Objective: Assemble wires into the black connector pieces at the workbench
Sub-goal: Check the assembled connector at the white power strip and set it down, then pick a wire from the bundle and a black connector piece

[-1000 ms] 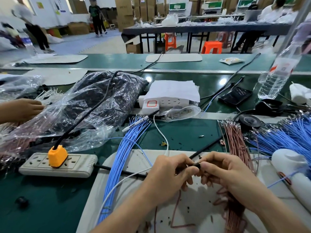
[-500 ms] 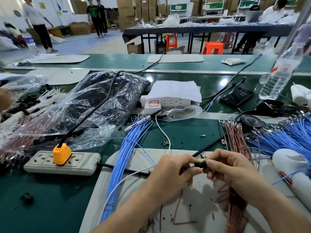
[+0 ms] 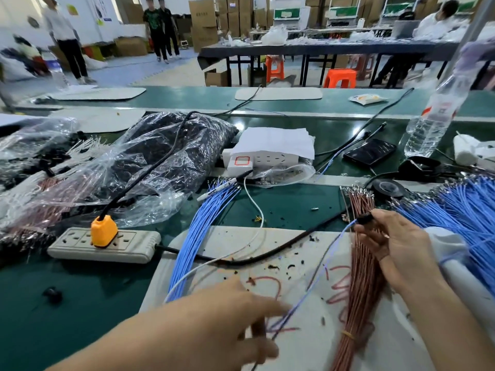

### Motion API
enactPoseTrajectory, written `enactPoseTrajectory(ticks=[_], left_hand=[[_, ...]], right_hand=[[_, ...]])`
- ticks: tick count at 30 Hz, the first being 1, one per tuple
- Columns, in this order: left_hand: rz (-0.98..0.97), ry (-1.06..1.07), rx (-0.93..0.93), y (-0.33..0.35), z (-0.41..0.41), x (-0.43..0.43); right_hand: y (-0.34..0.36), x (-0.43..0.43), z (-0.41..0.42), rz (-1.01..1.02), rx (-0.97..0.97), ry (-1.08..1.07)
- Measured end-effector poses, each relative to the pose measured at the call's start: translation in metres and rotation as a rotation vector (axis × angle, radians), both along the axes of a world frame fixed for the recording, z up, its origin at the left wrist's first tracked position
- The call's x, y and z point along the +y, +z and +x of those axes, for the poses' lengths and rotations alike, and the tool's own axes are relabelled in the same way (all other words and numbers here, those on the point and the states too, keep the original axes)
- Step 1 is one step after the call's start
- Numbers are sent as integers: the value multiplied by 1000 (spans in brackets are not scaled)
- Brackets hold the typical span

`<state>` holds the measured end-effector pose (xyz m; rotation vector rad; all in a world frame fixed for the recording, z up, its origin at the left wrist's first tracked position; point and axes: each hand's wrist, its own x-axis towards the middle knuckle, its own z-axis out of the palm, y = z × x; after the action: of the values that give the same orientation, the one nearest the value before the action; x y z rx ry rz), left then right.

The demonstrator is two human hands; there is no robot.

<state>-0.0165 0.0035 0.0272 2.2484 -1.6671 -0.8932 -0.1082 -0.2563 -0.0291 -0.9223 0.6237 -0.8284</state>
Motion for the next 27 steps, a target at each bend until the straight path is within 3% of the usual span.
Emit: enactPoseTrajectory(ticks=[3,7,9,12,15,23,27], left_hand=[[78,-31,-72,3,8,15],[-230,418,-385,-10,66,4],[-196,555,-488,-21,98,-8],[-69,581,-518,-40,120,-19],[-121,603,-549,-44,124,-22],[-91,643,-574,-42,117,-21],[-179,666,-566,-39,113,-24]], right_hand=[[-9,8,6,-108,75,51],[-15,12,9,-280,188,99],[-18,12,9,-408,270,116],[-22,15,10,-594,375,135],[-24,17,10,-698,426,134],[-27,16,11,-723,432,139],[-26,17,11,-745,434,160]])
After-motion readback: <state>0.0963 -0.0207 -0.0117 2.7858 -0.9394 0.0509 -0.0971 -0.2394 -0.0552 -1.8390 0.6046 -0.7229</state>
